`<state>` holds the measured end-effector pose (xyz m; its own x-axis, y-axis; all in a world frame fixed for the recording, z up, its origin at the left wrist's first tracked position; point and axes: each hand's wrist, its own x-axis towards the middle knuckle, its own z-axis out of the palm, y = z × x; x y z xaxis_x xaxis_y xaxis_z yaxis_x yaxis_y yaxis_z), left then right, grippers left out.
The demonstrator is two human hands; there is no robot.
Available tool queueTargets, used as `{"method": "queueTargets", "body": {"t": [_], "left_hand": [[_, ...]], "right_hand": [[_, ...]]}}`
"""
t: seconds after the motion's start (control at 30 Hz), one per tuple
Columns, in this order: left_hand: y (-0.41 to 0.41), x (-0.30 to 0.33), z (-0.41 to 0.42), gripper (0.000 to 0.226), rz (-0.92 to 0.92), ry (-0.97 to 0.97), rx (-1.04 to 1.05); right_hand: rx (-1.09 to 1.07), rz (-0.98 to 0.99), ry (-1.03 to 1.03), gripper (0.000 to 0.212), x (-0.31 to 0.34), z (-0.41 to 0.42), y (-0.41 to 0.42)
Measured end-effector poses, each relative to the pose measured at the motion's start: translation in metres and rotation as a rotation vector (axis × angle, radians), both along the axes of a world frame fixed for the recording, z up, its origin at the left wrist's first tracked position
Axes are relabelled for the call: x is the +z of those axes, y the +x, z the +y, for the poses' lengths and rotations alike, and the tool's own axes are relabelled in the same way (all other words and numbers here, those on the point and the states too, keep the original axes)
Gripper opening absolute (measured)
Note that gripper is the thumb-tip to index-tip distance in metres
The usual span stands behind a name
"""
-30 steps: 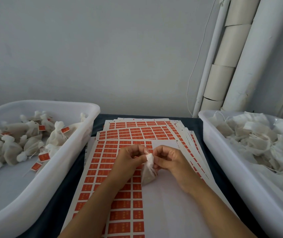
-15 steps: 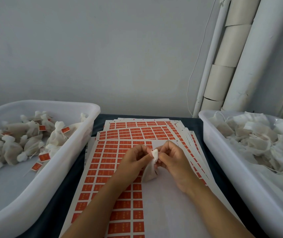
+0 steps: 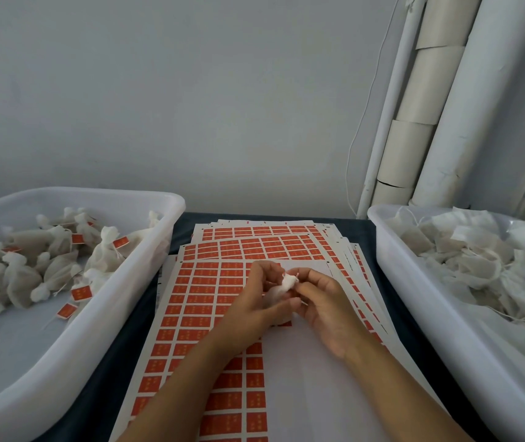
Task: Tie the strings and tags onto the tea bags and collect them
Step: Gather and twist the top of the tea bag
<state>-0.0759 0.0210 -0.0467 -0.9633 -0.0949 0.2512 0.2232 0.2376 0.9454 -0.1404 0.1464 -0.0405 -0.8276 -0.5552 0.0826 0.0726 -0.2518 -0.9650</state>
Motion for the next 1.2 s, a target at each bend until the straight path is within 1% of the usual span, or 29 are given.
{"method": "queueTargets", "body": {"t": [0.07, 0.17, 0.23, 0.37, 0.43, 0.53, 0.67, 0.73, 0.8, 0.9, 1.0, 1.13, 1.2], "left_hand": [[-0.001, 0.0, 0.002, 0.025, 0.043, -0.076, 0.086], [-0.004, -0.002, 0.0, 0.009, 0.106, -0.142, 0.21], [-0.005, -0.003, -0.001, 0.002, 0.12, -0.196, 0.276], [-0.008, -0.005, -0.004, 0.011, 0.085, -0.279, 0.354], [-0.008, -0.006, -0.005, 0.014, 0.065, -0.31, 0.371], [-0.007, -0.006, -0.006, 0.012, 0.057, -0.308, 0.366], [-0.006, -0.004, -0.003, 0.01, 0.058, -0.23, 0.36], [-0.005, -0.003, -0.002, 0.007, 0.06, -0.231, 0.359], [-0.004, -0.002, -0.001, 0.01, 0.078, -0.257, 0.36], [-0.005, -0.003, 0.001, 0.011, 0.113, -0.261, 0.368], [-0.006, -0.003, 0.003, 0.013, 0.117, -0.236, 0.391], [-0.005, -0.001, 0.002, 0.01, 0.121, -0.253, 0.422], [-0.005, 0.0, 0.002, 0.015, 0.135, -0.256, 0.446]], "right_hand": [[-0.042, 0.1, 0.078, 0.017, 0.0, -0.001, 0.0], [-0.187, 0.382, 0.297, 0.013, -0.001, -0.003, -0.002], [-0.222, 0.539, 0.373, 0.013, -0.001, -0.003, -0.002], [-0.267, 0.855, 0.522, 0.008, -0.002, -0.001, -0.003], [-0.273, 0.99, 0.594, 0.009, 0.0, 0.002, -0.004], [-0.279, 1.118, 0.682, 0.015, 0.006, 0.005, -0.004], [-0.315, 1.192, 0.805, 0.021, 0.009, 0.005, -0.001], [-0.35, 1.231, 0.818, 0.023, 0.01, 0.005, 0.002], [-0.368, 1.243, 0.81, 0.022, 0.009, 0.004, 0.004], [-0.379, 1.19, 0.81, 0.015, 0.007, 0.002, 0.006], [-0.424, 1.088, 0.784, 0.021, 0.007, -0.001, 0.004], [-0.502, 0.982, 0.745, 0.023, 0.008, -0.003, 0.0], [-0.517, 0.944, 0.703, 0.024, 0.007, -0.005, 0.0]]}}
